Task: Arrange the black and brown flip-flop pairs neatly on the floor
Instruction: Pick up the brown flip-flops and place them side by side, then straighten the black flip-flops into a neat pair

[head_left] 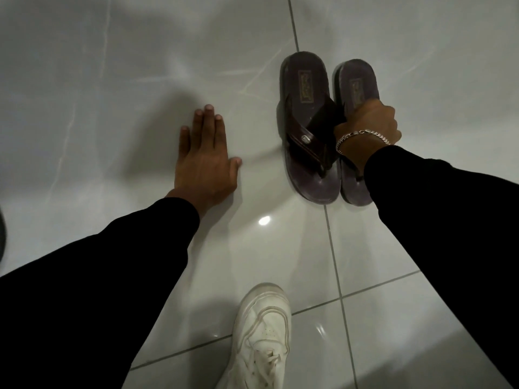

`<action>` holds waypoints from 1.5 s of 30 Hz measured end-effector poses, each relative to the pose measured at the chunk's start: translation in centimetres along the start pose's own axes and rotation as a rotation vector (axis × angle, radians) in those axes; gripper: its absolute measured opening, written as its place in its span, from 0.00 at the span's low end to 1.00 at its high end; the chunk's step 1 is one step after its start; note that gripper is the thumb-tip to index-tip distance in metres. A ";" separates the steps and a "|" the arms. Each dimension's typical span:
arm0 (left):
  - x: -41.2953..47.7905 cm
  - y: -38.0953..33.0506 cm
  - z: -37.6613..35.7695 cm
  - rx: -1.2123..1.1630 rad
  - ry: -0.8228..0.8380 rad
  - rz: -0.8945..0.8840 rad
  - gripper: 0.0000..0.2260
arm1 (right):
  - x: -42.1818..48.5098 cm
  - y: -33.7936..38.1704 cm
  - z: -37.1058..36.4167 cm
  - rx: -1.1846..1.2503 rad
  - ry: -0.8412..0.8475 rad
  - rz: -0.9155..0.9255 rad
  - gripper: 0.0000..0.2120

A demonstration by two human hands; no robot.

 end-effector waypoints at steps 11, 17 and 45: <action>2.8 -4.4 -1.1 0.014 -0.029 -0.033 0.36 | 3.5 -2.2 0.8 -0.069 -0.050 0.029 0.27; 3.3 -5.1 -1.7 0.038 -0.044 -0.002 0.36 | 4.9 -3.1 0.8 -0.068 -0.071 0.022 0.27; -8.6 11.8 8.1 0.022 -0.043 0.206 0.31 | -18.5 9.1 -9.2 -0.074 0.237 0.884 0.27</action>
Point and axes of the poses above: each hand's wrist, its own x-axis towards the middle knuckle, its own z-axis out of the back of the hand, y = z × x, the point moved 1 cm from there along x, towards the middle knuckle
